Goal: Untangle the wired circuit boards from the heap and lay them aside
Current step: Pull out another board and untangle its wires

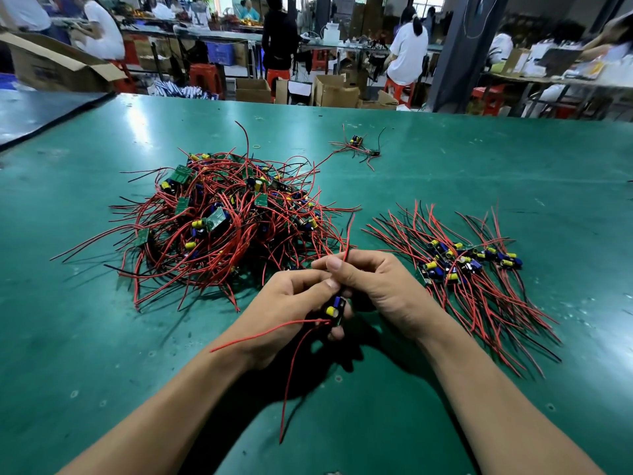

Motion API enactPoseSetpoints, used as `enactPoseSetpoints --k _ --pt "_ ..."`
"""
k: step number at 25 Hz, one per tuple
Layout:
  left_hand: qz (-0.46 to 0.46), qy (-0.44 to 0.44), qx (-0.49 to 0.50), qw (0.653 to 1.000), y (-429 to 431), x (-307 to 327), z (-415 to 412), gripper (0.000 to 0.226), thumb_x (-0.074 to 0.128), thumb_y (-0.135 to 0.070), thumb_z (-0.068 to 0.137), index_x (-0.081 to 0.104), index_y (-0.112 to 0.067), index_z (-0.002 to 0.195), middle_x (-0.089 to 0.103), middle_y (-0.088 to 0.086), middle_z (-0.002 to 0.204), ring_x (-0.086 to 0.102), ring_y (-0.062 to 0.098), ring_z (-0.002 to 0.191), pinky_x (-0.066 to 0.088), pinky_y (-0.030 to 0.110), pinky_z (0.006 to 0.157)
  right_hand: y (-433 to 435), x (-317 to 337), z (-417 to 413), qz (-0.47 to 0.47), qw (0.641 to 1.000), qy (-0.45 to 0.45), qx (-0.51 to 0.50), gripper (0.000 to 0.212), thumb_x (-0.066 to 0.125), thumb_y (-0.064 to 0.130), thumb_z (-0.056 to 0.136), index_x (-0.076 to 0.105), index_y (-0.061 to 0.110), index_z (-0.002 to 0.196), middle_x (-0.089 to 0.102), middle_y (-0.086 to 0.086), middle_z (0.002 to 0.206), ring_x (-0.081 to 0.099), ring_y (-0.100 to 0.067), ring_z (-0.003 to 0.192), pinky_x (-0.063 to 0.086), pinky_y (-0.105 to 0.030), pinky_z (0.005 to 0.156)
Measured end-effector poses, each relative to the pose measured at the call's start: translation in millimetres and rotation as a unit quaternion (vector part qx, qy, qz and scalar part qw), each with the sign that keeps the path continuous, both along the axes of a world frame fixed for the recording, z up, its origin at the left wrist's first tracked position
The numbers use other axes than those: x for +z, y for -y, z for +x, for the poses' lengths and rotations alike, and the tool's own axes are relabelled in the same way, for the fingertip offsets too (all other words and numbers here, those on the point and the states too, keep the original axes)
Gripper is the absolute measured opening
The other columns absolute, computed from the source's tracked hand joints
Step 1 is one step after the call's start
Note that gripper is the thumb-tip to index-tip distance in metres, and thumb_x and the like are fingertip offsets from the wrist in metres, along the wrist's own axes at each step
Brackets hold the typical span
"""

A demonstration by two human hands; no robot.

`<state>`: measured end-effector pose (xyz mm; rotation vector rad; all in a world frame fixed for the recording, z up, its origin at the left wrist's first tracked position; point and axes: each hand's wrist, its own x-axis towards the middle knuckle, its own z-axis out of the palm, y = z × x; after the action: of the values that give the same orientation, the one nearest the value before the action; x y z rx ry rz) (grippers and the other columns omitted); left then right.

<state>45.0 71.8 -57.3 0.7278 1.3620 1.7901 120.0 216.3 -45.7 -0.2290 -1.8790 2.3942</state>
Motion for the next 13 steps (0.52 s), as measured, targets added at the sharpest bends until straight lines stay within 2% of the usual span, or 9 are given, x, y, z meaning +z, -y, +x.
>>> enactPoseSetpoints --k 4,6,7,10,13 --pt "-0.008 -0.013 0.006 1.0 -2 -1 -2 0.023 0.055 -0.01 0.096 0.073 -0.007 0.082 0.068 0.015 0.071 0.063 0.024 0.054 0.056 0.029 0.055 5 0 -2 0.006 0.996 -0.005 -0.094 0.027 0.077 0.029 0.083 0.074 0.005 0.094 0.057 -0.001 0.051 0.051 -0.009 0.038 0.046 -0.019 0.039" --pt "-0.018 -0.032 0.012 0.999 -4 -2 -1 0.021 0.055 -0.008 0.097 0.071 -0.003 0.084 0.068 0.016 0.072 0.063 0.024 0.055 0.056 0.029 0.056 2 -3 -6 0.067 0.984 -0.022 -0.166 0.025 0.076 0.023 0.087 0.072 -0.001 0.094 0.052 0.012 0.044 0.045 0.0 0.034 0.037 -0.011 0.037" --pt "-0.022 -0.041 0.014 0.999 -5 -2 0 0.019 0.055 -0.007 0.097 0.069 0.0 0.086 0.068 0.015 0.071 0.063 0.023 0.054 0.056 0.029 0.056 -1 -5 -9 0.108 0.973 -0.029 -0.2 0.023 0.076 0.022 0.087 0.073 0.0 0.091 0.051 0.015 0.043 0.046 0.001 0.036 0.034 -0.007 0.041" --pt "-0.028 -0.059 0.014 0.998 -9 -2 4 0.017 0.054 -0.002 0.097 0.065 0.006 0.087 0.069 0.014 0.069 0.062 0.02 0.051 0.056 0.027 0.055 -10 -9 -13 0.155 0.947 -0.036 -0.28 0.018 0.079 0.028 0.085 0.072 0.014 0.077 0.049 0.018 0.044 0.045 0.001 0.04 0.029 -0.008 0.049" --pt "-0.034 -0.061 0.017 0.997 -8 -1 7 0.02 0.051 -0.002 0.098 0.065 0.003 0.085 0.068 0.013 0.068 0.061 0.02 0.052 0.055 0.028 0.056 -13 -13 -14 0.142 0.943 -0.038 -0.298 0.031 0.082 0.038 0.079 0.063 0.022 0.06 0.042 0.015 0.045 0.035 -0.002 0.039 0.026 -0.011 0.045"
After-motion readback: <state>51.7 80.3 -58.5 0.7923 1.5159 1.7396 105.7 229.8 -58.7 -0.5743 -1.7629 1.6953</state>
